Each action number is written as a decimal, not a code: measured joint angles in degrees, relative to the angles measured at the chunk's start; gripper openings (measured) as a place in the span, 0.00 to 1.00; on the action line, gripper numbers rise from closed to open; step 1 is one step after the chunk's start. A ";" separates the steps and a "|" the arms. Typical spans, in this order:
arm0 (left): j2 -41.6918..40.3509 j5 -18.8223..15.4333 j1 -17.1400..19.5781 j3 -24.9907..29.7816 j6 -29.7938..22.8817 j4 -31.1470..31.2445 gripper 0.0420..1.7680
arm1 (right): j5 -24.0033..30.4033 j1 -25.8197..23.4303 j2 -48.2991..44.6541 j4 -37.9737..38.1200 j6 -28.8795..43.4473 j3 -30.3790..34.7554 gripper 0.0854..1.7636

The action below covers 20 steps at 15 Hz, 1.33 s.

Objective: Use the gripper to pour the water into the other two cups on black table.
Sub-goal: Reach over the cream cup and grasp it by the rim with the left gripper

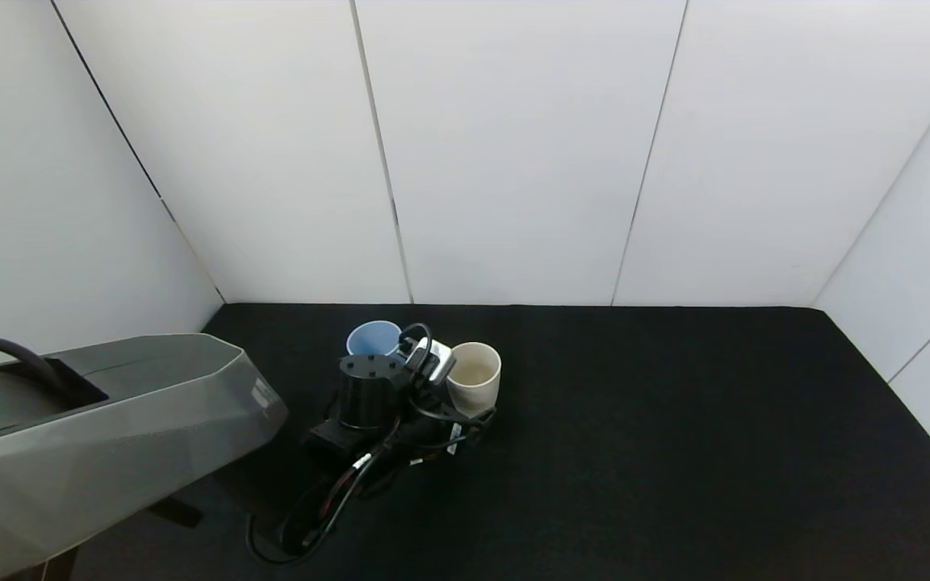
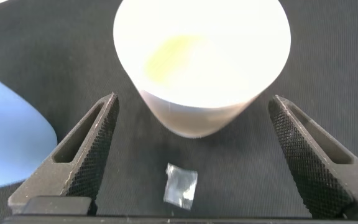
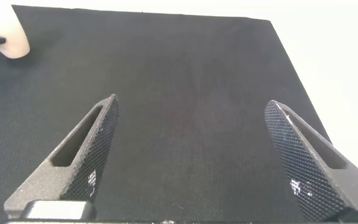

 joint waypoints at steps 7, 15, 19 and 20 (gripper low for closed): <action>2.19 0.22 -0.22 -4.08 -0.20 -0.02 0.97 | 0.00 0.00 0.00 0.00 0.00 0.00 0.97; 4.62 0.33 -0.15 -8.35 -0.17 1.07 0.97 | 0.00 0.00 0.00 0.00 0.00 0.00 0.97; 5.07 0.83 -0.15 -10.70 -0.17 3.21 0.97 | 0.00 0.00 0.00 0.00 0.00 0.00 0.97; 5.17 0.83 -0.15 -11.01 -0.17 3.29 0.97 | 0.00 0.00 0.00 0.00 0.00 0.00 0.97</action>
